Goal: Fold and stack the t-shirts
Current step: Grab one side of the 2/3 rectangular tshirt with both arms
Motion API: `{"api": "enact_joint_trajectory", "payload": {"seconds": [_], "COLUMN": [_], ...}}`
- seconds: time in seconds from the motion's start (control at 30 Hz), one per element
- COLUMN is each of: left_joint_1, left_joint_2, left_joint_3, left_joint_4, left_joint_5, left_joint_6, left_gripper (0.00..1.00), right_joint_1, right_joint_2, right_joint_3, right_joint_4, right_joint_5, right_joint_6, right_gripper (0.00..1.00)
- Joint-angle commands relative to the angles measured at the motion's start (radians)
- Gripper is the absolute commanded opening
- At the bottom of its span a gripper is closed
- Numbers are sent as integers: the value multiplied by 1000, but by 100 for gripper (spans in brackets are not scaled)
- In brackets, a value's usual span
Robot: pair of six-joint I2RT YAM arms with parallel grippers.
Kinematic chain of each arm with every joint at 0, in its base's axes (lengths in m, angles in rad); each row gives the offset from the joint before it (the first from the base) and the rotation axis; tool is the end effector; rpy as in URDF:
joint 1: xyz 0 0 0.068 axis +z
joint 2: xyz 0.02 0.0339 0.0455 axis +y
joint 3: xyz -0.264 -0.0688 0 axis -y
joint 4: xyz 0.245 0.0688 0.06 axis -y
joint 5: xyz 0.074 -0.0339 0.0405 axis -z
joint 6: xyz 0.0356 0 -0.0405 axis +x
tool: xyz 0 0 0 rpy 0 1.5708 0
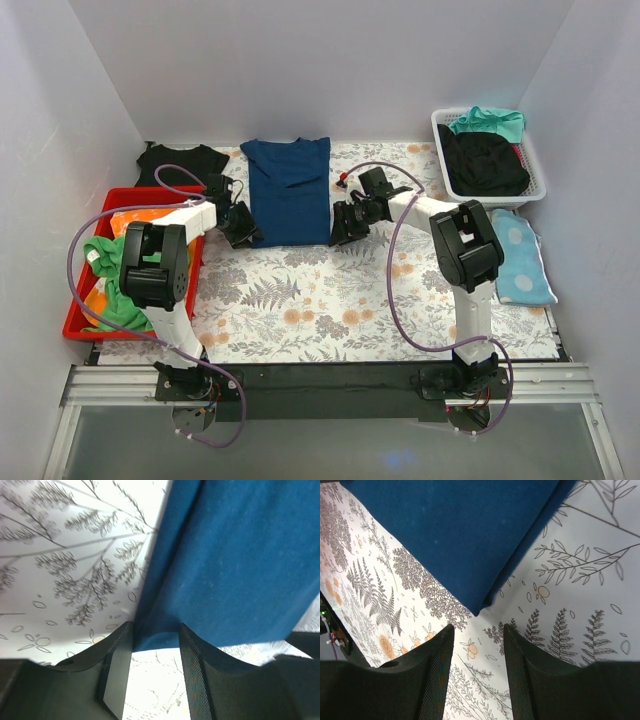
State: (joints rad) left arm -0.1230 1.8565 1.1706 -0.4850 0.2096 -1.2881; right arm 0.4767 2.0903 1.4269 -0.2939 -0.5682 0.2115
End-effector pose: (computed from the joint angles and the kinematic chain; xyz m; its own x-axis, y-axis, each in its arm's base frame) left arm 0.3607 -0.0521 0.1578 -0.4474 -0.8911 0.0754 -0.8220 0.3765 -0.4273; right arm 0.3830 0.2193 0.1540 -0.8493 -0.2394 -0.4705 -0.4948 0.6720 0.5510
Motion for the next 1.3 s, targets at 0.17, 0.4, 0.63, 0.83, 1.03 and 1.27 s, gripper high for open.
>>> {"api": "enact_joint_trajectory", "payload": {"seconds": [0.17, 0.4, 0.63, 0.83, 1.03, 1.27], "left_joint_1": [2, 2, 2, 2, 0, -7], "left_joint_2": [6, 27, 10, -105, -259, -443], "left_joint_3": [-92, -77, -101, -160, -245, -345], "left_joint_4": [-44, -52, -21, -44, -130, -227], "left_joint_5": [2, -12, 71, 76, 135, 166], "left_joint_6": [-8, -1, 7, 19, -7, -54], "left_gripper": [41, 43, 0, 0, 0, 0], "right_joint_1": [11, 13, 13, 11, 13, 33], "right_joint_2": [59, 131, 140, 73, -61, -278], "right_joint_3": [9, 81, 41, -60, -181, -351], "right_joint_4": [137, 134, 133, 122, 82, 58], "right_joint_5": [-45, -47, -61, -45, -84, -117], "right_joint_6": [62, 71, 74, 29, 2, 22], "right_gripper": [50, 50, 2, 1, 1, 1]}}
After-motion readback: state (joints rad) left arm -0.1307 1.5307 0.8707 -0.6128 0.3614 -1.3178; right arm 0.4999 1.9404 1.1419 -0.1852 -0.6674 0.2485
